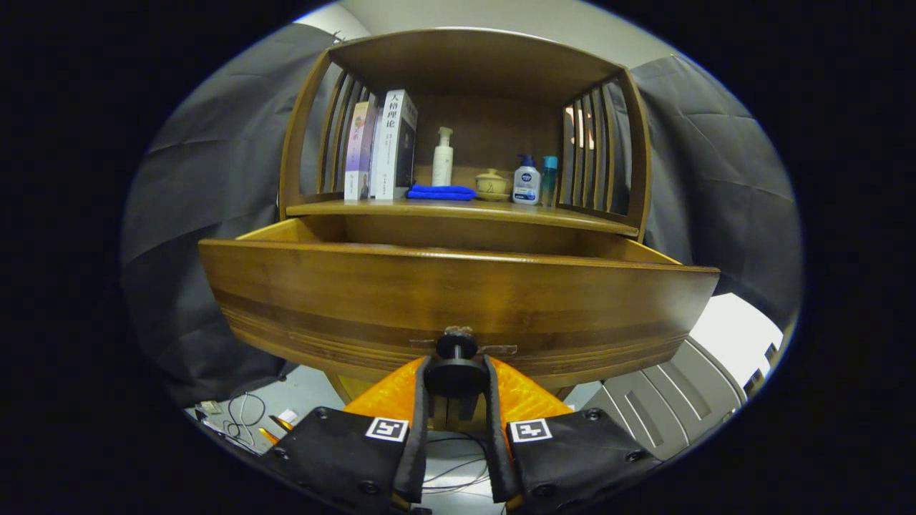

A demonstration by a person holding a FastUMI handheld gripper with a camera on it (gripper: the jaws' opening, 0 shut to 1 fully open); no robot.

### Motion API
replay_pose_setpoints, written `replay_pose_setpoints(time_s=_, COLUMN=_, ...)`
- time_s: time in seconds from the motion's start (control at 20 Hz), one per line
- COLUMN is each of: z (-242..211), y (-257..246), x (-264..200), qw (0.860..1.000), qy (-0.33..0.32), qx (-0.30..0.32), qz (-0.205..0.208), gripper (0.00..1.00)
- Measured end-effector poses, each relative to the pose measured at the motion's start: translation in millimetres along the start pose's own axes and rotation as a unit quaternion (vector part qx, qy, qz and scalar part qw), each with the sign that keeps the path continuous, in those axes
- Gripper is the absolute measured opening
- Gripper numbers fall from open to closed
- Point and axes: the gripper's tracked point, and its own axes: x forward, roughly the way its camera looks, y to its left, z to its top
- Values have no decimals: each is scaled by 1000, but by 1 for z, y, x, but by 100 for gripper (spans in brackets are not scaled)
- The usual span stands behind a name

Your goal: Pull open the drawer, take out the items inside it, and place them on the countertop above the cabinet.

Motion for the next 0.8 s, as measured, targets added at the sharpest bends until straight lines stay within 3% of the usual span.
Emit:
replay_pose_setpoints(time_s=0.15, z=-1, y=1, x=-5, qw=1000, qy=-1, qx=3, qz=2, gripper=38)
replay_pose_setpoints(time_s=0.4, z=1, y=3, x=-7, qw=1000, qy=-9, qx=-2, qz=15, gripper=69)
replay_pose_setpoints(time_s=0.65, z=48, y=-1, x=-24, qw=996, qy=-77, qx=43, qz=20, gripper=100)
replay_pose_setpoints(time_s=0.8, z=75, y=-9, x=-34, qw=996, qy=-89, qx=32, qz=3, gripper=99)
